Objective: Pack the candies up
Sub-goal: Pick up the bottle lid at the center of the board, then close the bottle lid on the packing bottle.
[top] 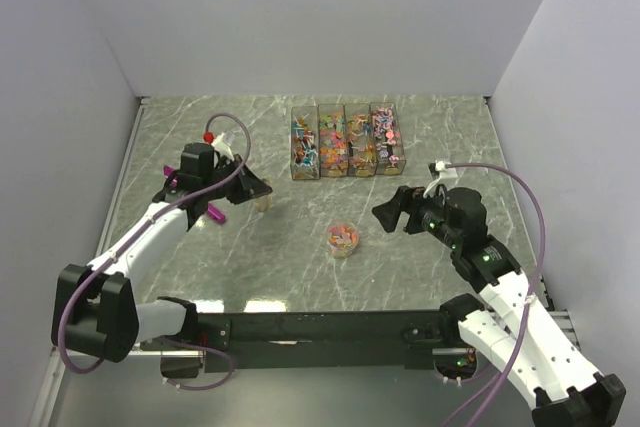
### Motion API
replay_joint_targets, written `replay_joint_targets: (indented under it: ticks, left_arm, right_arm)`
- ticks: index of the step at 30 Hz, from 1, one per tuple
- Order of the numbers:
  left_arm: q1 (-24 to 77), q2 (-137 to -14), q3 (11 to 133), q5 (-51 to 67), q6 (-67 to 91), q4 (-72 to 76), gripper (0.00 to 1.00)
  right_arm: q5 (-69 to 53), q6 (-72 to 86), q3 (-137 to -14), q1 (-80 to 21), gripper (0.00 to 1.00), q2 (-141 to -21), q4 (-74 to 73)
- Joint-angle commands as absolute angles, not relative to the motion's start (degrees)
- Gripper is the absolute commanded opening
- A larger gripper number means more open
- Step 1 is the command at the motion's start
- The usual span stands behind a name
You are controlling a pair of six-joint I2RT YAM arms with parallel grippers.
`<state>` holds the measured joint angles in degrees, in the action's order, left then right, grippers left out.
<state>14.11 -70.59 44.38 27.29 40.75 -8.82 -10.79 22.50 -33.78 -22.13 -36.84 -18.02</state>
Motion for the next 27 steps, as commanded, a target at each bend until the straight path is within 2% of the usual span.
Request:
replay_joint_targets:
  ticks: [1,7,13,18,27]
  left_arm:
    - [14.4,-68.2,45.3,35.1,43.2,-1.2,0.01]
    - [14.3,-68.3,44.2,42.2,48.9,8.0,0.01]
    - [15.9,-69.0,41.7,45.4,62.2,19.8,0.01]
    - [18.6,-69.1,40.3,43.4,69.2,26.8,0.01]
    - [22.8,-68.0,38.4,35.6,78.8,34.3,0.01]
  right_arm:
    - [-18.1,24.6,-35.8,-21.9,1.0,-37.3,-10.5]
    - [-27.3,27.2,-35.3,-21.9,1.0,-45.0,0.0]
    - [-36.6,33.0,-36.2,-22.1,1.0,-55.7,17.5]
    - [-40.5,37.2,-39.5,-23.6,1.0,-64.8,28.6]
    - [-44.6,39.3,-45.9,-25.9,1.0,-77.8,38.0]
